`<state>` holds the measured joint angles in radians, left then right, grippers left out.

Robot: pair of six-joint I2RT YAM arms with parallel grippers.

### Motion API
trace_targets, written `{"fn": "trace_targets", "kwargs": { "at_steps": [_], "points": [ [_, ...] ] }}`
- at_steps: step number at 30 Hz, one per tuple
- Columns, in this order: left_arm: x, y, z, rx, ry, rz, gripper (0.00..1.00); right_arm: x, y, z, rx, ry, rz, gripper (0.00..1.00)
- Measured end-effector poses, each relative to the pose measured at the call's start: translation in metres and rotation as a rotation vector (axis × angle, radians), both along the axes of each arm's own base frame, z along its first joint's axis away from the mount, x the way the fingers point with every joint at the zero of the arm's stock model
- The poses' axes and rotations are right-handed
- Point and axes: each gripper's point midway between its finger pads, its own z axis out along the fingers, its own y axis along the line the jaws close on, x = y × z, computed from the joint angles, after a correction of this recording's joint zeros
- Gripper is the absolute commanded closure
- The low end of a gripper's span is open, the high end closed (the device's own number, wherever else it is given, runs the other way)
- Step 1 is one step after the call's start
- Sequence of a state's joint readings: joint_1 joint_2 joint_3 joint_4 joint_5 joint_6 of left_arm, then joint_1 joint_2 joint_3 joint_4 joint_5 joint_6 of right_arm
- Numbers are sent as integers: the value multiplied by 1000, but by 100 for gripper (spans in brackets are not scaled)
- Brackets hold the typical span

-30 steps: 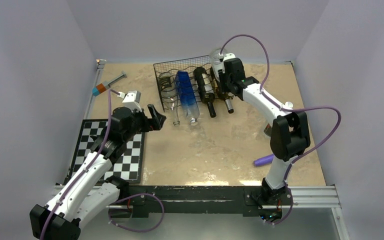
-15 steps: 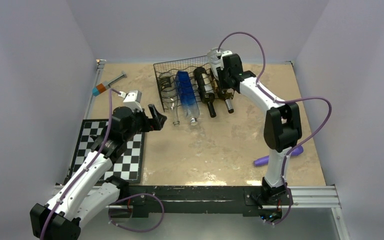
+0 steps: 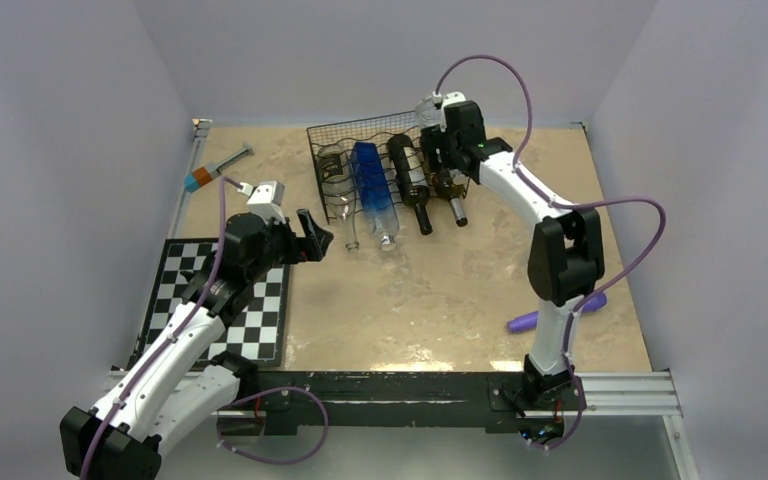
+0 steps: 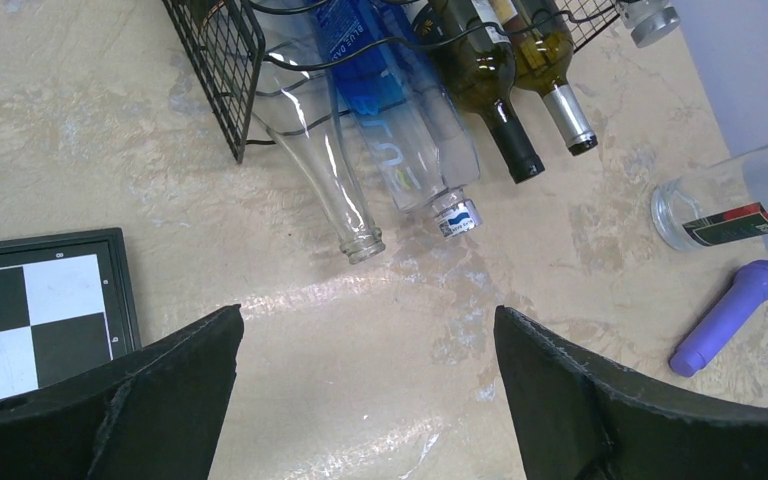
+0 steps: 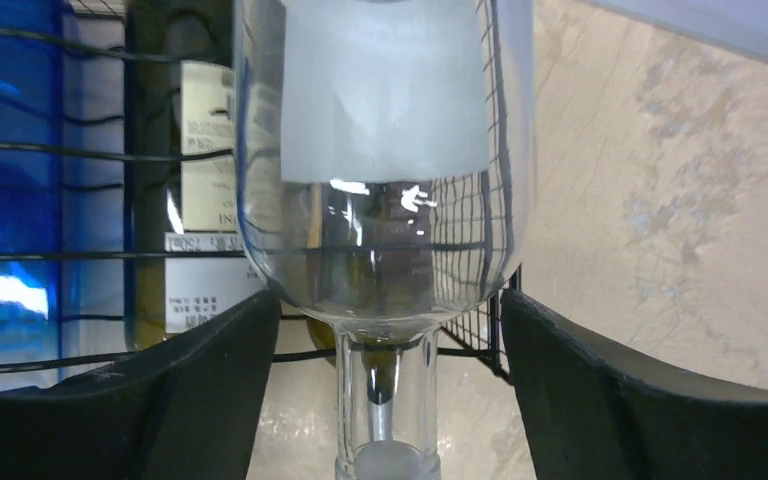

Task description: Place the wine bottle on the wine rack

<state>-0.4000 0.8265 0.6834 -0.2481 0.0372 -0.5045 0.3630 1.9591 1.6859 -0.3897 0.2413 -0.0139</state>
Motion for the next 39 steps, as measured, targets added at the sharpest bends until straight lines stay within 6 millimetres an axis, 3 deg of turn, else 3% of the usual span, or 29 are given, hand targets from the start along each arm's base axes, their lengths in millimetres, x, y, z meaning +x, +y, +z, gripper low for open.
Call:
{"fn": "trace_targets", "kwargs": {
  "at_steps": [5,9,16,21,25,29,39],
  "points": [
    [0,0,0,0,-1,-1,1,3,5,36,14,-54,-1,3],
    [0,-1,2,3,-9,-10,1,3,3,76,50,-101,-20,1],
    [2,-9,15,-9,-66,-62,1,-48,-28,131,65,-97,-120,2],
    [3,-15,30,1,-117,-112,1,-96,-72,157,47,-90,-255,2],
    [5,-18,44,4,-159,-136,1,-138,-128,155,63,-63,-454,2],
    [6,-21,51,7,-182,-157,1,-170,-173,139,62,-20,-644,2],
    [10,-24,48,12,-183,-166,1,-212,-220,112,12,35,-840,6]
  ]
}}
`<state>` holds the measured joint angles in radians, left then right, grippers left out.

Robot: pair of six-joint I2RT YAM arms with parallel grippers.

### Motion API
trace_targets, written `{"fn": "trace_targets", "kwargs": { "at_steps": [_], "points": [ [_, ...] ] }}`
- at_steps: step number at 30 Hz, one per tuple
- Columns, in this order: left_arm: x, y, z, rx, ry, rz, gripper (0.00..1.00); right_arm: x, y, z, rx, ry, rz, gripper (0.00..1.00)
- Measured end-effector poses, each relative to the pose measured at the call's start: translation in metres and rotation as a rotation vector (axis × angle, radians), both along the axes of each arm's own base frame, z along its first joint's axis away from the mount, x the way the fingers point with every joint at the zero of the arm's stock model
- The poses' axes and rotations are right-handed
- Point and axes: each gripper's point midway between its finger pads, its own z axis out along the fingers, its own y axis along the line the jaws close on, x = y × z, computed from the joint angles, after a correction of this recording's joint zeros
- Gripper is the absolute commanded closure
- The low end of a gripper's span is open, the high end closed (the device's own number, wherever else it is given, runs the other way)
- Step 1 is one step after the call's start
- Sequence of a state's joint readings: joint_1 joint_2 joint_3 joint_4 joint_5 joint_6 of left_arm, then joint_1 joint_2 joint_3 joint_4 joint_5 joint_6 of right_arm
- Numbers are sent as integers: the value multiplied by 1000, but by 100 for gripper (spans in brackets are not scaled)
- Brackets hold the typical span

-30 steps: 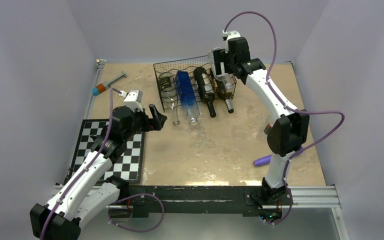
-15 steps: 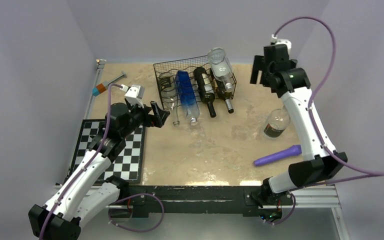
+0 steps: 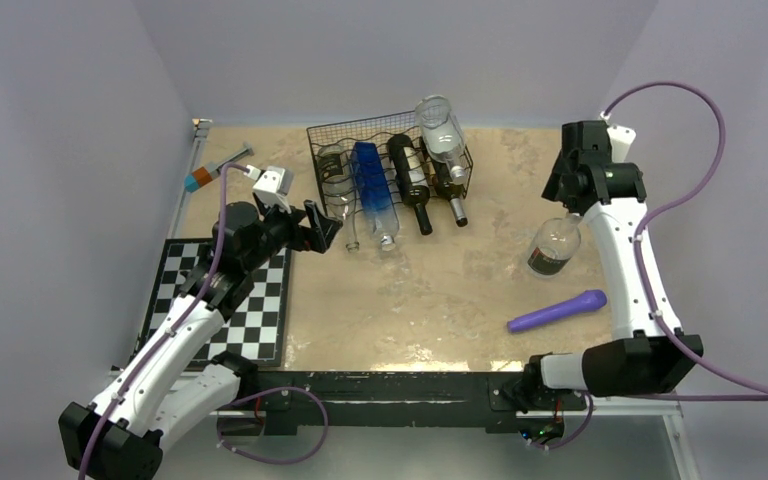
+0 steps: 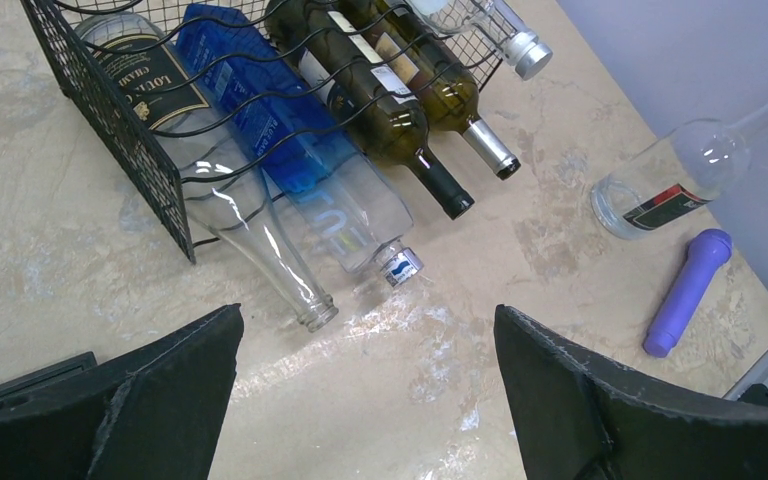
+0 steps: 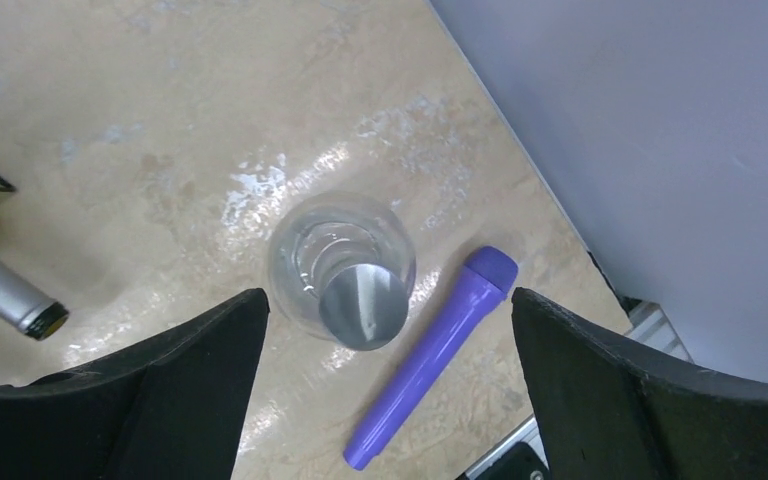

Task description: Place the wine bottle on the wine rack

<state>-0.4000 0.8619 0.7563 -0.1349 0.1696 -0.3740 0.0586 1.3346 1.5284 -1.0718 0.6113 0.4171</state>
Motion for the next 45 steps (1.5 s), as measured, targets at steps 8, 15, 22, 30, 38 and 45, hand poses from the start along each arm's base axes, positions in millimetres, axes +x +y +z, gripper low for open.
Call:
{"fn": "trace_targets", "kwargs": {
  "at_steps": [8,15,22,30,38,45],
  "points": [
    [0,0,-1,1,3,-2,1,7,-4,-44,40,132,-39,19],
    [0,0,-1,2,2,-1,1,6,3,-72,115,193,-25,43],
    [0,5,-3,42,-7,9,1,9,-4,-70,152,143,-58,81],
    [3,7,4,62,-30,13,1,12,3,-69,186,134,-32,100],
    [7,5,-4,77,-11,9,1,2,38,-69,343,181,82,100],
    [8,-2,-12,74,17,-23,3,-11,102,-58,441,199,274,100]
  ]
}}
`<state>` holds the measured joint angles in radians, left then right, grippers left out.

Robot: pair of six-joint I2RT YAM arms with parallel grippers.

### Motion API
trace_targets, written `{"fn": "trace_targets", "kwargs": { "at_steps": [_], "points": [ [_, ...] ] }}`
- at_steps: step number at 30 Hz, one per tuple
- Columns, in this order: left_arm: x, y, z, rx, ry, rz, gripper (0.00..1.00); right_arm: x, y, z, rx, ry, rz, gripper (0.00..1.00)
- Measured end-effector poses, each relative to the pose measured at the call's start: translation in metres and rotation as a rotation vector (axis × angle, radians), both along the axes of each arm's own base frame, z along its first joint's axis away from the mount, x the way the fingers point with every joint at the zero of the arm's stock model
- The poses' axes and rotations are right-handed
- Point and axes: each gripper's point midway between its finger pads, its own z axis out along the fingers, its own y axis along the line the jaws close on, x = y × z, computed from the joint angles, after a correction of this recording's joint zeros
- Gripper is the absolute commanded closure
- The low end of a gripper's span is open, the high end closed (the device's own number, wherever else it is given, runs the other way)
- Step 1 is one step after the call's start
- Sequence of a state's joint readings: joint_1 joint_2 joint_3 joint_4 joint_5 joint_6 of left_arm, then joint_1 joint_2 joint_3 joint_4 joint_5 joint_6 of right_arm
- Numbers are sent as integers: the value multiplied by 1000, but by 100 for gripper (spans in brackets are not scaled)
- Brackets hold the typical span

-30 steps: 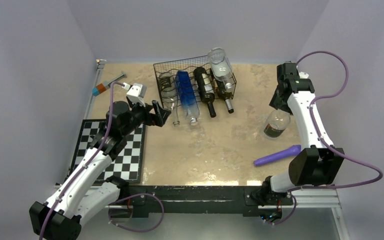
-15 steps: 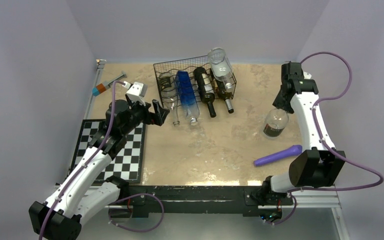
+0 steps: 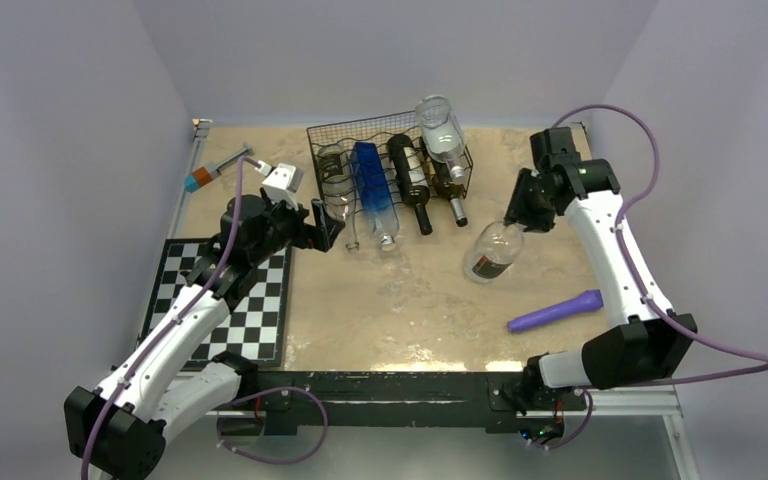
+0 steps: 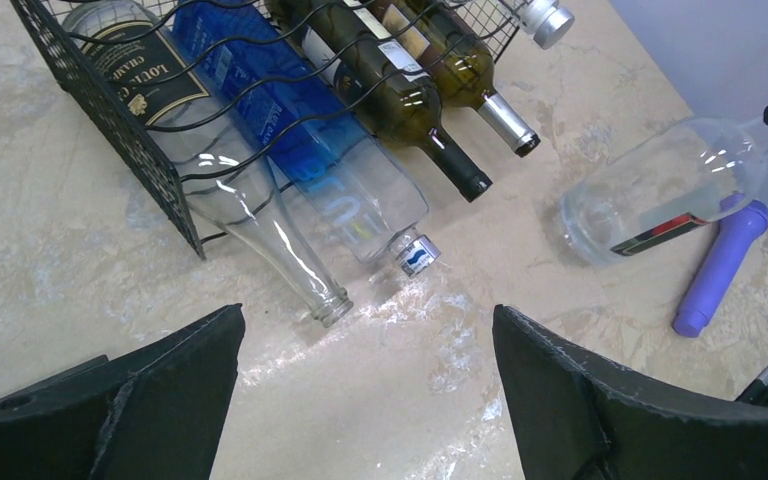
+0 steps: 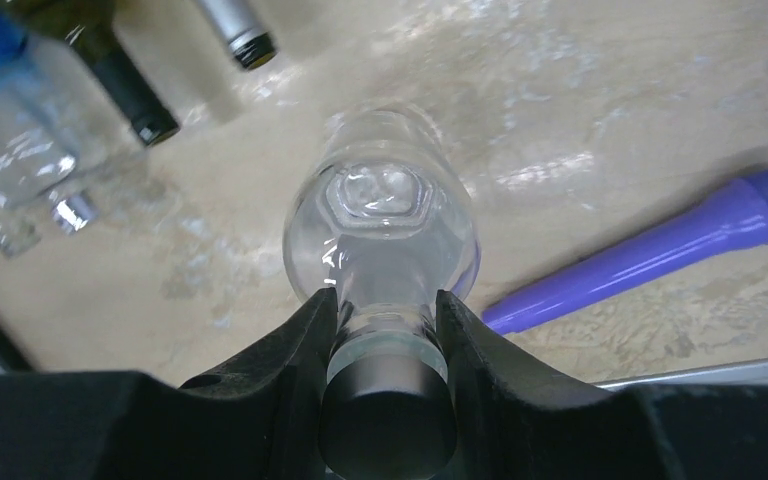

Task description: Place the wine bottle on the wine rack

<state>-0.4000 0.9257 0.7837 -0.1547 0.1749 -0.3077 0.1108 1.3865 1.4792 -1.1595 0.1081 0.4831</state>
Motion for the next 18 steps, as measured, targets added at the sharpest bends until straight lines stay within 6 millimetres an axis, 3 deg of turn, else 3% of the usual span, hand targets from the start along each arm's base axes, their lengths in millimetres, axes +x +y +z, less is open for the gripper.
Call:
{"fn": "trace_targets", "kwargs": {
  "at_steps": [10,18],
  "points": [
    [0,-7,0,-22,8,-30,3,-12,113,5,131,31,319,100],
    [-3,-16,-8,-50,28,-75,5,-9,170,-11,248,101,454,100]
  ]
}}
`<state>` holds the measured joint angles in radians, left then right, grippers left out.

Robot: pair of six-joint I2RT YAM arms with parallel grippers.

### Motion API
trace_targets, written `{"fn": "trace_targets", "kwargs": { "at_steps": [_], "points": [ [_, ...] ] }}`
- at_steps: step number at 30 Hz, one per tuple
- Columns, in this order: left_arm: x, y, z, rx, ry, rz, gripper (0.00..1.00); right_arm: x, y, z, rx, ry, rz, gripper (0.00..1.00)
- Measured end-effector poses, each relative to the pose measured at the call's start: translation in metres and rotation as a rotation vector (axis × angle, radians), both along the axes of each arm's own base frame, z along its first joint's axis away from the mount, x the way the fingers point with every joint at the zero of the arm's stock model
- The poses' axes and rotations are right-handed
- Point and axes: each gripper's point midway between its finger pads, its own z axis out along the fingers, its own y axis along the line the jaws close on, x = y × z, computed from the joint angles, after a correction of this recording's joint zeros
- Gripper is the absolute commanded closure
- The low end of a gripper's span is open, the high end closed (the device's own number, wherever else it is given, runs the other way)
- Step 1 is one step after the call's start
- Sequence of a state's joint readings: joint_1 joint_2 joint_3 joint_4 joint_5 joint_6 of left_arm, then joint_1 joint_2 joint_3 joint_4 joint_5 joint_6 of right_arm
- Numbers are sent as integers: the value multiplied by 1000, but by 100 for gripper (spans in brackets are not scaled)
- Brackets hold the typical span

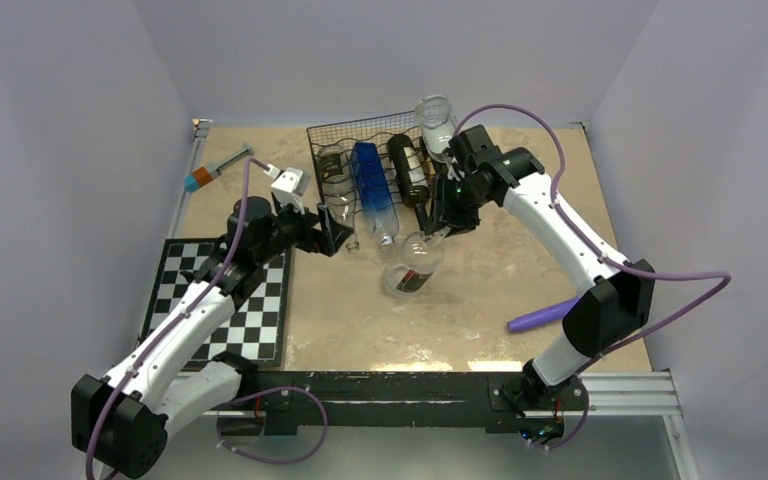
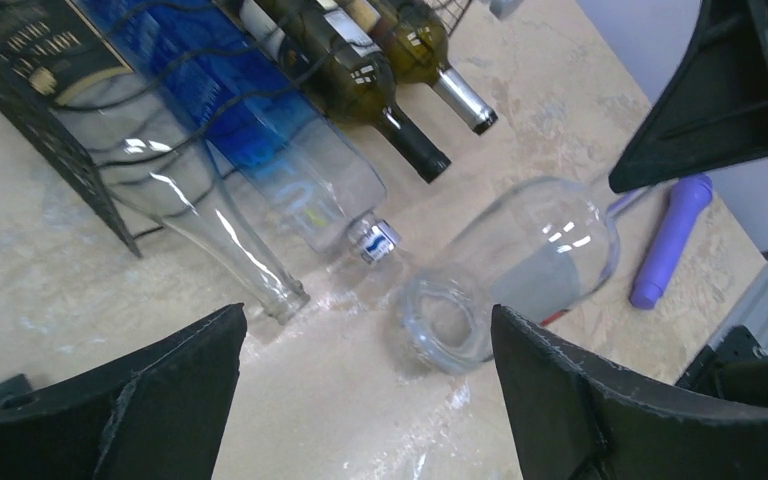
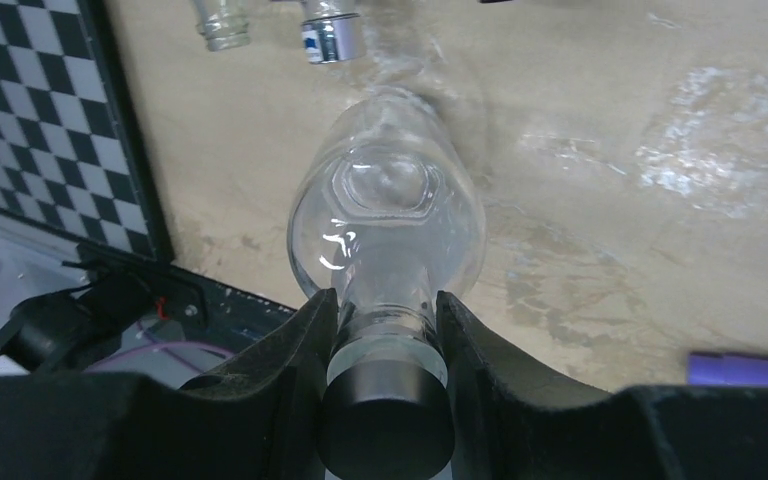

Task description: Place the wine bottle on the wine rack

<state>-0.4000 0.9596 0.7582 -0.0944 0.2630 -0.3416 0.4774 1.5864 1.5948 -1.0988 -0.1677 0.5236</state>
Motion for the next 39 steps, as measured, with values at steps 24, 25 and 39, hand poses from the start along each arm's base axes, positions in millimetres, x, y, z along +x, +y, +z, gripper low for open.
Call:
{"fn": "trace_targets", "kwargs": {
  "at_steps": [24,25,39],
  "points": [
    [-54,-60,-89,242,144,-346,13,9,80,-17,446,5,241,100],
    [-51,-57,-92,261,143,-326,13,8,81,-17,455,3,248,100],
    [-39,-35,-118,431,211,-184,13,-18,68,-15,400,-177,422,100]
  ]
}}
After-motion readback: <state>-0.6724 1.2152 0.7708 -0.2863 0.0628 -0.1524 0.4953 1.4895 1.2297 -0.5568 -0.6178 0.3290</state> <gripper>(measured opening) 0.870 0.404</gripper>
